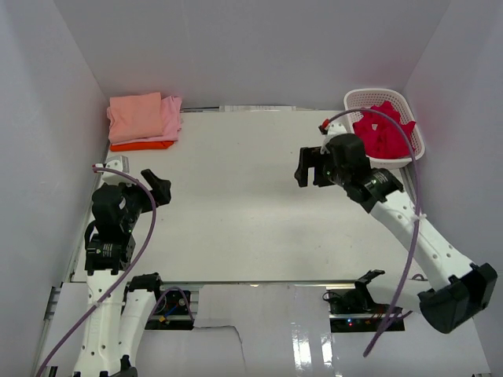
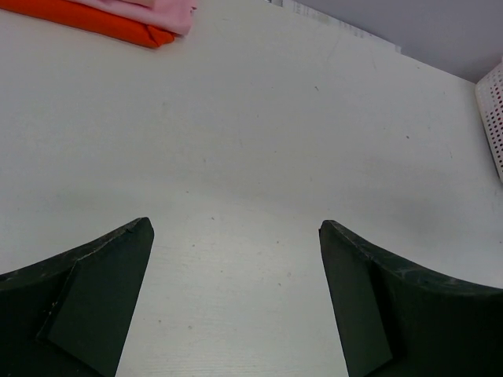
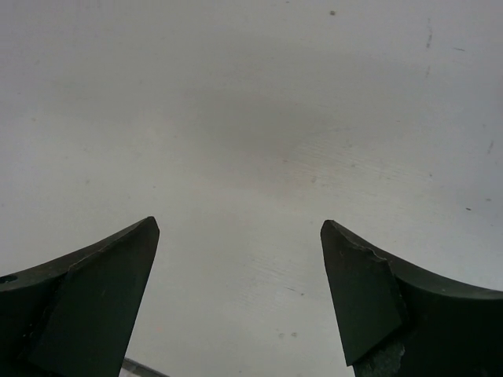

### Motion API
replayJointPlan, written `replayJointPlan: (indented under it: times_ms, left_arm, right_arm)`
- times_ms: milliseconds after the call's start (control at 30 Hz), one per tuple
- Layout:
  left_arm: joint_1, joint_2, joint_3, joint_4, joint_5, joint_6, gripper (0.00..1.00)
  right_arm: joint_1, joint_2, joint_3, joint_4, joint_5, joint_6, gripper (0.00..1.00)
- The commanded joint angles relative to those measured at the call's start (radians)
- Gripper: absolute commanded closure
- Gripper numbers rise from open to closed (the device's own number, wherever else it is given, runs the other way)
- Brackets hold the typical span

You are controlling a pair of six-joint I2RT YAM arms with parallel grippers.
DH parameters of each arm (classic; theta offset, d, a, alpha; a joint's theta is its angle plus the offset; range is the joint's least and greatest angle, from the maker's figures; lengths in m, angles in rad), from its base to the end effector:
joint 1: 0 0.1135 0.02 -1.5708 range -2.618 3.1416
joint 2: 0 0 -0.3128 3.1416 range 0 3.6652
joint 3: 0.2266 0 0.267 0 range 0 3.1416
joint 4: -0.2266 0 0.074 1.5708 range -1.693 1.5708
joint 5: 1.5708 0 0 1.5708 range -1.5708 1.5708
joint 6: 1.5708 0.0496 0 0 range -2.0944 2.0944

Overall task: Fold and stack the t-shirts
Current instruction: Grab crumpled tshirt from bin with the right arm

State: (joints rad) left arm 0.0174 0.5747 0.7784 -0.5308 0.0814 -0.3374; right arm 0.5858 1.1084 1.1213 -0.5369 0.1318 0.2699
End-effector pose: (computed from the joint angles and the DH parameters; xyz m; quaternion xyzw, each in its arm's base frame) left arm 0.1171 -0.0020 0.3553 -0.1200 0.8036 -0.1254 0.5694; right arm 0.2090 0.1308 0.3952 -0.1034 0.8587 0.1550 0.4775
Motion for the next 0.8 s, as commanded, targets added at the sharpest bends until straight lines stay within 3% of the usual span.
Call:
replayJointPlan:
  times_ms: [0, 67, 367, 467, 767]
  left_arm:
    - [0.000, -0.015, -0.004, 0.005, 0.024, 0.008, 0.02]
    - [0.000, -0.024, -0.005, 0.005, 0.027, 0.008, 0.02]
    - [0.000, -0.015, -0.010, 0.009, 0.060, 0.009, 0.02]
    - [0.000, -0.015, -0.011, 0.011, 0.066, 0.009, 0.02]
    - [0.000, -0.032, -0.016, 0.015, 0.072, 0.008, 0.02]
  right_arm:
    - [-0.162, 0.091, 0.103, -0.067, -0.099, -0.023, 0.10]
    - [-0.294, 0.186, 0.187, -0.089, -0.213, -0.012, 0.09]
    - [-0.426, 0.563, 0.552, -0.219, 0.014, 0.014, 0.00]
    - [-0.455, 0.681, 0.632, -0.247, -0.001, 0.022, 0.16]
    - [-0.547, 0.933, 0.909, -0.334, 0.074, 0.045, 0.15]
